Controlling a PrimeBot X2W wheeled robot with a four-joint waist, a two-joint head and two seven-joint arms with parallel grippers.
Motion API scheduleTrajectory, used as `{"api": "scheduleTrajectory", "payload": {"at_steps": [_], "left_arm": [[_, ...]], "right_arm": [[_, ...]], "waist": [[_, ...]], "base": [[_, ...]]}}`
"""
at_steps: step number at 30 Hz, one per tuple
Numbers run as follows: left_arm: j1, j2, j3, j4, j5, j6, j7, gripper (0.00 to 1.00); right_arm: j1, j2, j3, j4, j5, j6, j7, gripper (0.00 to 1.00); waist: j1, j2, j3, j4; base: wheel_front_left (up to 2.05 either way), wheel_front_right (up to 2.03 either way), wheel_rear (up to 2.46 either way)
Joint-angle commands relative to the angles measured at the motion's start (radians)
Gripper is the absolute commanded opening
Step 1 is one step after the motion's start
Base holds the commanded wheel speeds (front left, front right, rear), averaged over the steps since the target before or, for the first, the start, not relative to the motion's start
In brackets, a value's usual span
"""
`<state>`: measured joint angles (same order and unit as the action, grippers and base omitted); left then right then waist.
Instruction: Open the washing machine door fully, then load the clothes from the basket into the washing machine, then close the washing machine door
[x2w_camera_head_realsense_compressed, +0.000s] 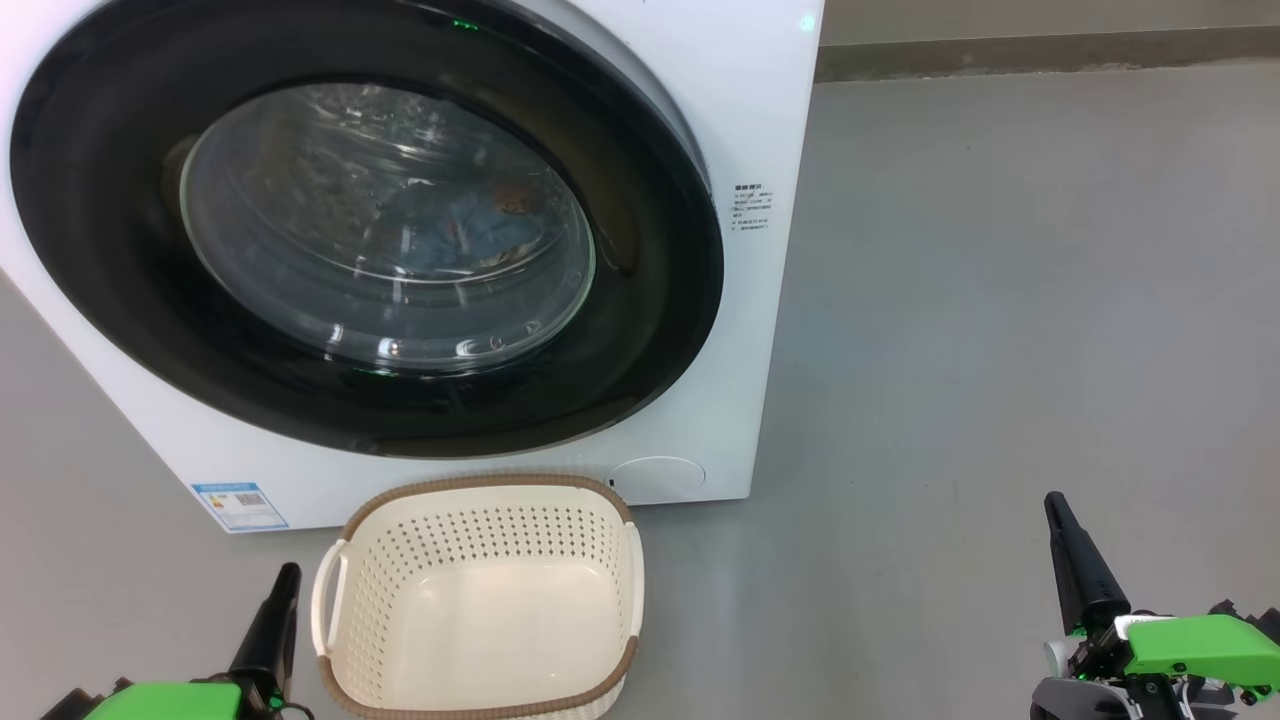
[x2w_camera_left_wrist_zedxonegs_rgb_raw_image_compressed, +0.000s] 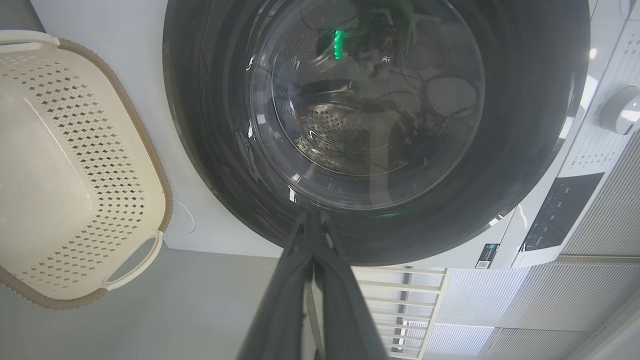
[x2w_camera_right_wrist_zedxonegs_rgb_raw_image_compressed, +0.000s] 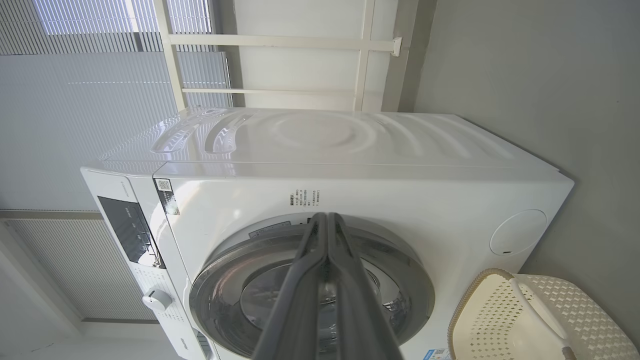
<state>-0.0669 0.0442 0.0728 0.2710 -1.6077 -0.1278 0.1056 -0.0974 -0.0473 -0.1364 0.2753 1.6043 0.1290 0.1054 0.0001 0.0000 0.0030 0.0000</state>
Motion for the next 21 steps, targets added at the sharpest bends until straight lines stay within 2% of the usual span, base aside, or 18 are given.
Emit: {"api": "scheduleTrajectory", "payload": {"at_steps": [1,21], "left_arm": [[-0.041,0.011,0.035,-0.026,-0.006,-0.003,0.003,0.0],[-0.041,0.01,0.037,-0.026,-0.004,-0.003,0.004,0.0]], "right_arm": [[-0.011,-0.003,0.022,-0.031,0.004,0.002,0.008,0.0],[-0.011,-0.003,0.022,-0.031,0.004,0.002,0.008,0.0]], "waist": [[0.0,0.0,0.0,0.0],[0.0,0.0,0.0,0.0]], "base": [[0.0,0.0,0.0],[0.0,0.0,0.0]]}}
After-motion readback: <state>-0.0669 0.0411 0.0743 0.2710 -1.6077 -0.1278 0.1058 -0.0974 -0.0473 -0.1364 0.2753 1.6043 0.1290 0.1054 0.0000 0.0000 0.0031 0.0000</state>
